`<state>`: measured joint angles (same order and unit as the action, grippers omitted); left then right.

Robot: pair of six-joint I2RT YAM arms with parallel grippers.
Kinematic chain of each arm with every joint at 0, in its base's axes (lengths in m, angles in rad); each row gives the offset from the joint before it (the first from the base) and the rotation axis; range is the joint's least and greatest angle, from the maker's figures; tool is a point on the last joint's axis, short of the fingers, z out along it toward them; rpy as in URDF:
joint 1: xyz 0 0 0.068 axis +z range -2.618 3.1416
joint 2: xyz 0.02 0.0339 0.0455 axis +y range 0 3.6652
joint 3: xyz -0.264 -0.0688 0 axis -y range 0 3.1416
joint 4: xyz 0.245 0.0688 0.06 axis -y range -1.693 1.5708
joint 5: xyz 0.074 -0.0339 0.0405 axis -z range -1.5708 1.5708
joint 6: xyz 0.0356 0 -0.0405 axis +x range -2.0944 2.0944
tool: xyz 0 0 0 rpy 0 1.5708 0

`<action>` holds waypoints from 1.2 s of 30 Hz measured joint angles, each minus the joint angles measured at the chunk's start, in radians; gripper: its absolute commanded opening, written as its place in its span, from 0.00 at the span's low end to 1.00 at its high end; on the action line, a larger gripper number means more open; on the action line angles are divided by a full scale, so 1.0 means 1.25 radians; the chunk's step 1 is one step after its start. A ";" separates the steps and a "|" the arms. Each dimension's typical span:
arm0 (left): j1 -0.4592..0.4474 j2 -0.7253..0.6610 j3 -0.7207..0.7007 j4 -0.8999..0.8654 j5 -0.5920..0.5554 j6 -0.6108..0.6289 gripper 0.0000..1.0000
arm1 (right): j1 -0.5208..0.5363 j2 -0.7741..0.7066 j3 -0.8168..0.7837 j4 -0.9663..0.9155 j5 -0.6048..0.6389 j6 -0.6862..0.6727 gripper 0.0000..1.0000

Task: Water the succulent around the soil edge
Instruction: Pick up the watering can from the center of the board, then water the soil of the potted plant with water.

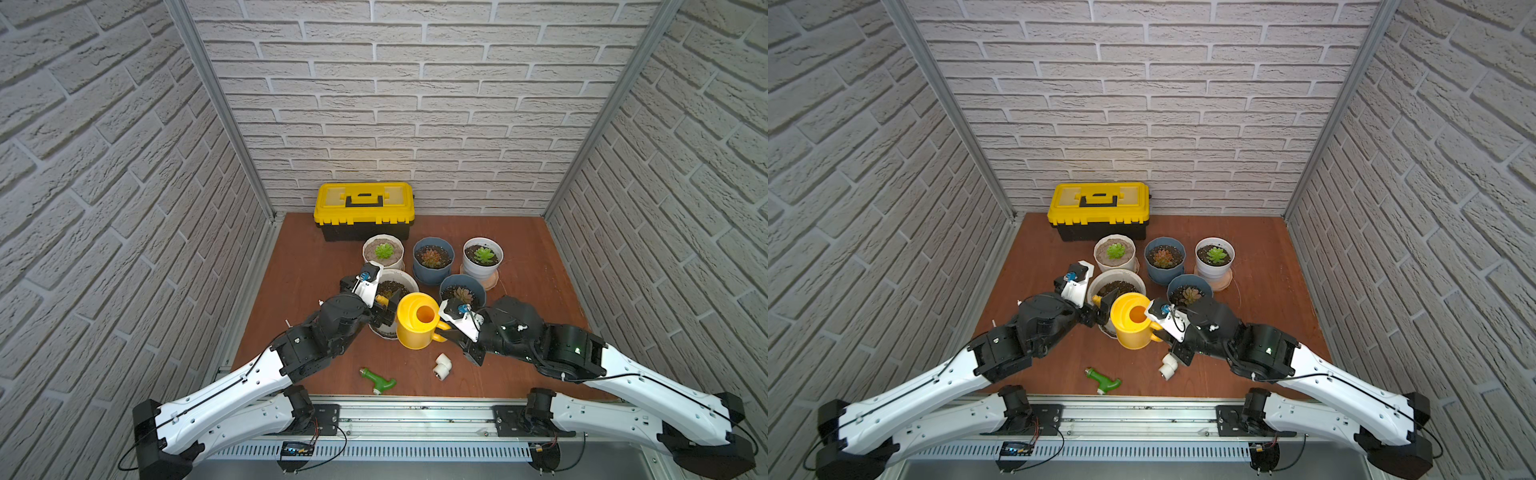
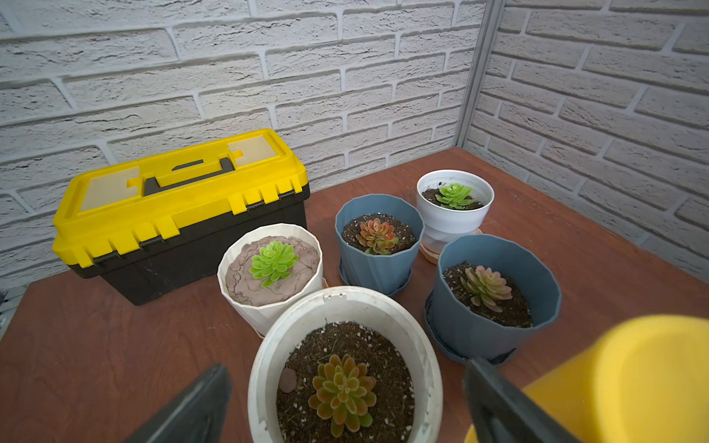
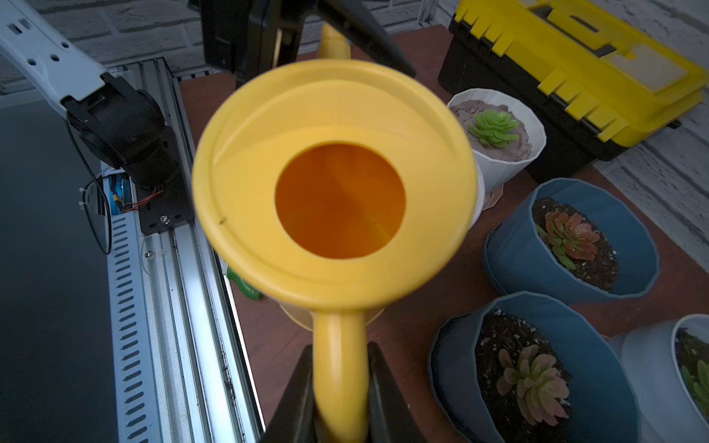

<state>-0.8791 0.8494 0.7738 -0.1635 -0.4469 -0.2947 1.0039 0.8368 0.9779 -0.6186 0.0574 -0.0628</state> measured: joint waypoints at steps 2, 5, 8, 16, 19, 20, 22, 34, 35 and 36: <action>0.000 0.000 -0.011 0.011 0.009 -0.013 0.98 | 0.000 -0.037 -0.017 0.049 0.011 -0.002 0.02; 0.000 0.000 -0.025 0.017 0.020 -0.026 0.98 | 0.000 -0.078 -0.056 0.115 0.025 -0.002 0.03; 0.001 0.001 -0.027 0.017 0.026 -0.034 0.98 | 0.000 -0.085 -0.089 0.170 0.033 -0.001 0.03; 0.008 -0.015 -0.006 -0.021 0.045 -0.024 0.98 | 0.000 -0.074 -0.099 0.197 0.063 -0.002 0.03; 0.008 -0.051 0.025 -0.060 0.052 -0.010 0.98 | 0.000 -0.083 -0.085 0.155 0.064 -0.006 0.03; 0.008 -0.070 0.040 -0.075 0.057 -0.007 0.98 | 0.000 -0.085 -0.074 0.129 0.065 -0.011 0.03; 0.008 -0.108 0.070 -0.105 0.071 0.002 0.98 | 0.000 -0.092 -0.048 0.081 0.065 -0.020 0.03; 0.008 -0.261 0.118 -0.277 0.196 0.117 0.98 | -0.013 -0.099 0.164 -0.234 0.150 -0.062 0.02; 0.008 -0.263 0.106 -0.283 0.210 0.124 0.98 | -0.023 -0.088 0.176 -0.247 0.155 -0.065 0.02; 0.008 -0.264 0.092 -0.291 0.226 0.131 0.98 | -0.038 -0.071 0.189 -0.258 0.157 -0.068 0.02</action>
<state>-0.8696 0.5194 0.8894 -0.5274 -0.1646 -0.1307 0.9562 0.7483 1.2140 -0.9413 0.2543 -0.1482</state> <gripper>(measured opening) 0.981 0.220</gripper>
